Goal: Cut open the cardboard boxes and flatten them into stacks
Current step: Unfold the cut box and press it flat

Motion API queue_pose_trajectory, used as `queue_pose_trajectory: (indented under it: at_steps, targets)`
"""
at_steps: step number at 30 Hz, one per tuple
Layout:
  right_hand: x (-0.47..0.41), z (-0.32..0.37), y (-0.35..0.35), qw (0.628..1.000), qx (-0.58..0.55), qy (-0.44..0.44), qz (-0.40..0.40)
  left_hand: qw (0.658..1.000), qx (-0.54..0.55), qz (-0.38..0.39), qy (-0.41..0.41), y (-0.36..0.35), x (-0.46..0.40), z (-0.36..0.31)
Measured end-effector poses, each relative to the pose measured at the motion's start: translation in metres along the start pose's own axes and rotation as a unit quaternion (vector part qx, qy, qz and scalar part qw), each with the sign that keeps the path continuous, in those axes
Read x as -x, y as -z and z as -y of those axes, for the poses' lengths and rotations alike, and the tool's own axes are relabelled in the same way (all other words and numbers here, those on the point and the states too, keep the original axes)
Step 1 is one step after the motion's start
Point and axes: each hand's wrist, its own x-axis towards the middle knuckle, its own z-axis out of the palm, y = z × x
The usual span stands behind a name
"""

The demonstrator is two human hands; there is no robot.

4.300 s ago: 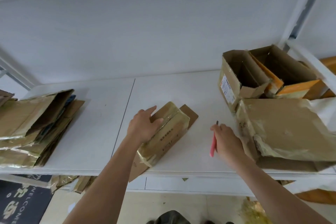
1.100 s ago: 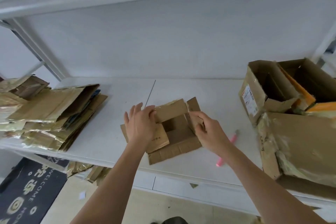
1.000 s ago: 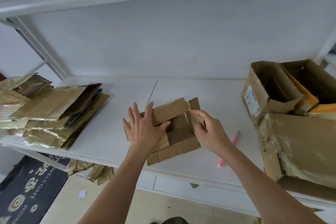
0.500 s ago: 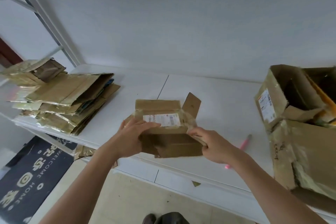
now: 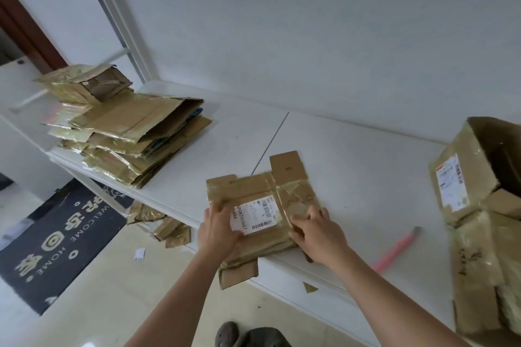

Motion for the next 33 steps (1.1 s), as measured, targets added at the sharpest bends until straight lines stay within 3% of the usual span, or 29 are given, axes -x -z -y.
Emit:
queue_pose_trajectory:
  at_steps: [4,7,9,14,20,22,28,33]
  targets:
    - [0.002,0.001,-0.007,0.999,0.023,0.010,-0.020,0.985,0.137,-0.003,0.104,0.009,-0.006,-0.003]
    - [0.007,0.002,-0.012,0.999,0.024,0.002,-0.047,0.929,0.315,-0.048,0.190,0.011,-0.015,-0.008]
    - [0.008,0.001,-0.015,0.998,0.007,-0.010,-0.058,0.905,0.355,-0.073,0.223,0.018,-0.018,-0.007]
    - [0.003,0.006,-0.017,0.987,-0.100,-0.074,-0.103,0.853,0.482,-0.070,0.185,0.045,-0.020,-0.006]
    - [-0.028,0.070,0.019,0.921,-0.281,-0.179,-0.201,0.770,0.616,-0.119,0.113,0.097,-0.030,-0.014]
    - [-0.039,0.096,0.039,0.896,-0.350,-0.171,-0.213,0.744,0.647,-0.131,0.103,0.115,-0.037,-0.010]
    - [-0.076,0.172,0.079,0.857,-0.422,-0.145,-0.258,0.671,0.712,-0.156,0.136,0.155,-0.070,0.034]
    - [-0.128,0.238,0.085,0.823,-0.492,-0.055,-0.277,0.622,0.756,-0.157,0.129,0.197,-0.102,0.086]
